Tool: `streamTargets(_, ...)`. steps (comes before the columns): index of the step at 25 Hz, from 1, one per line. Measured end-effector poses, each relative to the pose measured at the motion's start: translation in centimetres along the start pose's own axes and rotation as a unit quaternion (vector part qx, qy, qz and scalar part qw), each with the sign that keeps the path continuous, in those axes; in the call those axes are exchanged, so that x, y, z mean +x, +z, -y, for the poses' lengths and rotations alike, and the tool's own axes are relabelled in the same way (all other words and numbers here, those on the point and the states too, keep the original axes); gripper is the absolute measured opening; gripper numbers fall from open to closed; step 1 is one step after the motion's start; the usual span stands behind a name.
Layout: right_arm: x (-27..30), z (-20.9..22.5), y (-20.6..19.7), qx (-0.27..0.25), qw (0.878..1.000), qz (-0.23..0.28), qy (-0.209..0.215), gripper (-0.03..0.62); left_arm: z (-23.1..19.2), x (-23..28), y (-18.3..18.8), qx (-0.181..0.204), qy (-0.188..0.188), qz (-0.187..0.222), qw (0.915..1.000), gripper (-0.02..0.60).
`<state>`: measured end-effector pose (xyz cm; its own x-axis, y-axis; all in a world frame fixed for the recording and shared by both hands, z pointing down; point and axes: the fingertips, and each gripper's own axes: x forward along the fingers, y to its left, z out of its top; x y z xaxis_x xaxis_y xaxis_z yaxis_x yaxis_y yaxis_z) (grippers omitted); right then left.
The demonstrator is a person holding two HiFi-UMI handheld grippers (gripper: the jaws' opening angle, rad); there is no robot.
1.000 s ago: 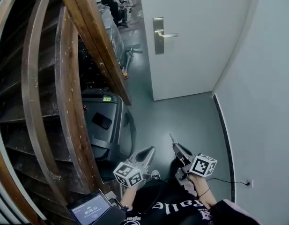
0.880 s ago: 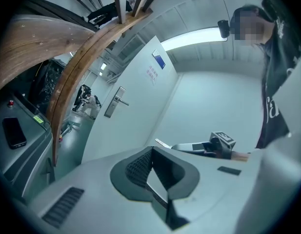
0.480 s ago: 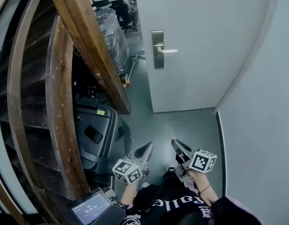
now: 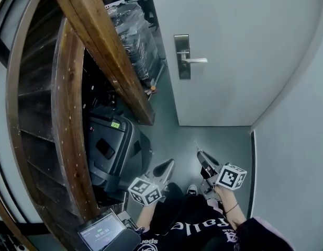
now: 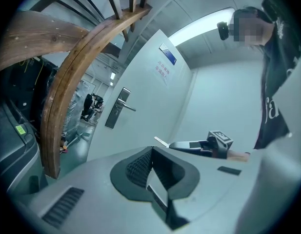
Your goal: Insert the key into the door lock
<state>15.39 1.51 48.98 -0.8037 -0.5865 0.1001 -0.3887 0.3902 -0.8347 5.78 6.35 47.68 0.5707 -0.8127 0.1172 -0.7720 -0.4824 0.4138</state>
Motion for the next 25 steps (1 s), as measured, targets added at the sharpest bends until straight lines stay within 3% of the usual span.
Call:
streamTargets(9,4.2,3.5,3.8,0.016,1.000,0.000,-0.011,0.037,-5.3,5.5,2.3,-0.004,0.010,-0.001,0.9999,0.005)
streamTargets(22,16.7,8.4,13.4,0.005,0.997,0.046,-0.061,0.037,-16.6,17.0,9.4,0.031,-0.064,-0.043,0.9965,0.005)
streamTargets(25,20.9,8.4,15.2,0.019,0.997,0.061,-0.047,0.037,-19.0,18.6,10.6,0.036,-0.079,-0.047,0.9951,0.005)
